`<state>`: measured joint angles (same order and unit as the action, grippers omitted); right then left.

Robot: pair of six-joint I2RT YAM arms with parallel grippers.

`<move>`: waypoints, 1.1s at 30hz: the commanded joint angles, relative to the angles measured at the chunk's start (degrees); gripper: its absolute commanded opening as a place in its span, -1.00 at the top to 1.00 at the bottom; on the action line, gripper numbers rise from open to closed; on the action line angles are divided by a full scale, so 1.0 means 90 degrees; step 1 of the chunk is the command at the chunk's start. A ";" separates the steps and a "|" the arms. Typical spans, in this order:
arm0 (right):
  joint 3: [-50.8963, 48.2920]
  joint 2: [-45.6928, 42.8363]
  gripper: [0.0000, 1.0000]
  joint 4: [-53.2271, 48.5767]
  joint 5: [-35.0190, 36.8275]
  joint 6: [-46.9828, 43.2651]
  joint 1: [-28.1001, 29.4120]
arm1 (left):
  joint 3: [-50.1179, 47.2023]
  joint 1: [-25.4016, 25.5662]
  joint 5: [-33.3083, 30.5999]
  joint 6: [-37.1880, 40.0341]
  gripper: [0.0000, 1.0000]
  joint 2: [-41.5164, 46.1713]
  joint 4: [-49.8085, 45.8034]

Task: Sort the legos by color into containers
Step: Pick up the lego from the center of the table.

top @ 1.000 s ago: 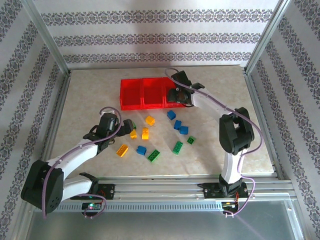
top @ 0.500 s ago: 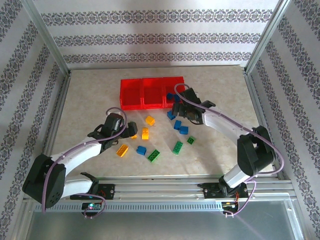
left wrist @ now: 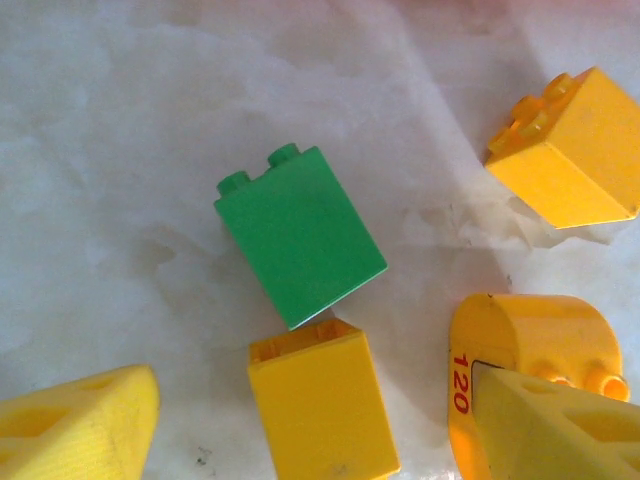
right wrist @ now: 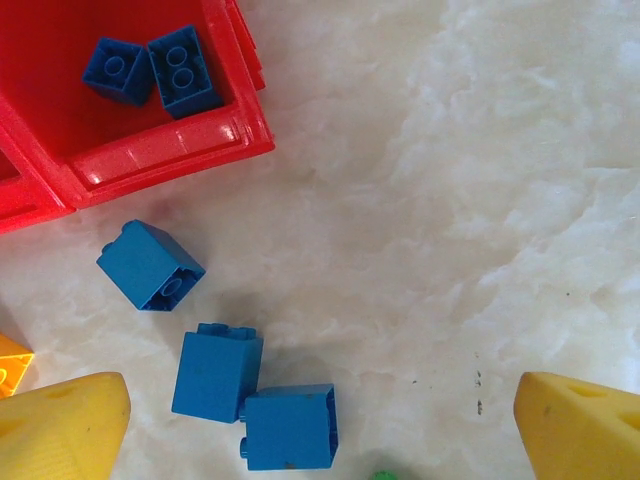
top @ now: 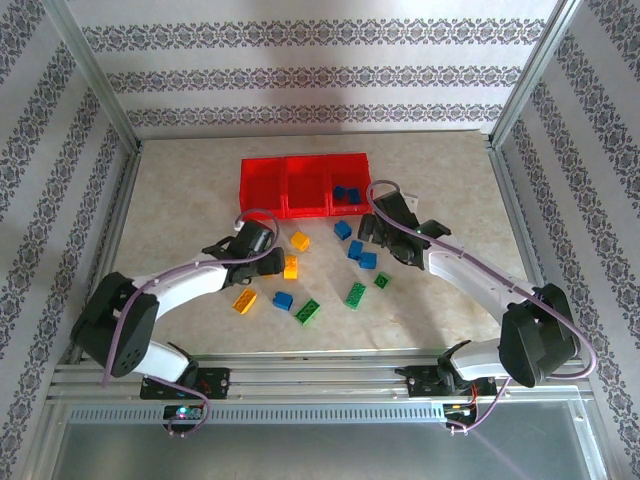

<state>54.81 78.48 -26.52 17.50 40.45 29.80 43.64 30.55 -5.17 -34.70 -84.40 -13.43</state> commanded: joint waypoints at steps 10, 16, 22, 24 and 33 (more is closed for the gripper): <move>-0.0152 -0.0259 -0.97 -0.0032 0.0329 0.0124 0.0068 | 0.0396 0.0197 -0.0379 -0.0021 -0.54 -0.0756 -0.0640; -0.0176 -0.0209 -0.97 0.0017 0.0331 0.0193 0.0067 | 0.0351 0.0195 -0.0678 -0.0080 -0.32 -0.0786 -0.0915; -0.0201 -0.0136 -0.96 0.0027 0.0341 0.0230 0.0067 | 0.0150 0.0190 -0.0646 -0.0089 -0.22 -0.0534 -0.0807; -0.0201 -0.0133 -0.97 0.0037 0.0324 0.0242 0.0068 | 0.0119 0.0193 -0.0646 -0.0104 -0.19 -0.0568 -0.0795; -0.0222 -0.0165 -0.97 0.0056 0.0369 0.0252 0.0068 | 0.0243 0.0180 -0.0706 -0.0043 -0.03 -0.0907 -0.0532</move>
<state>53.69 77.30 -26.28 18.74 41.91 29.80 45.36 31.53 -9.96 -35.31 -91.31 -18.22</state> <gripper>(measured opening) 0.983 0.526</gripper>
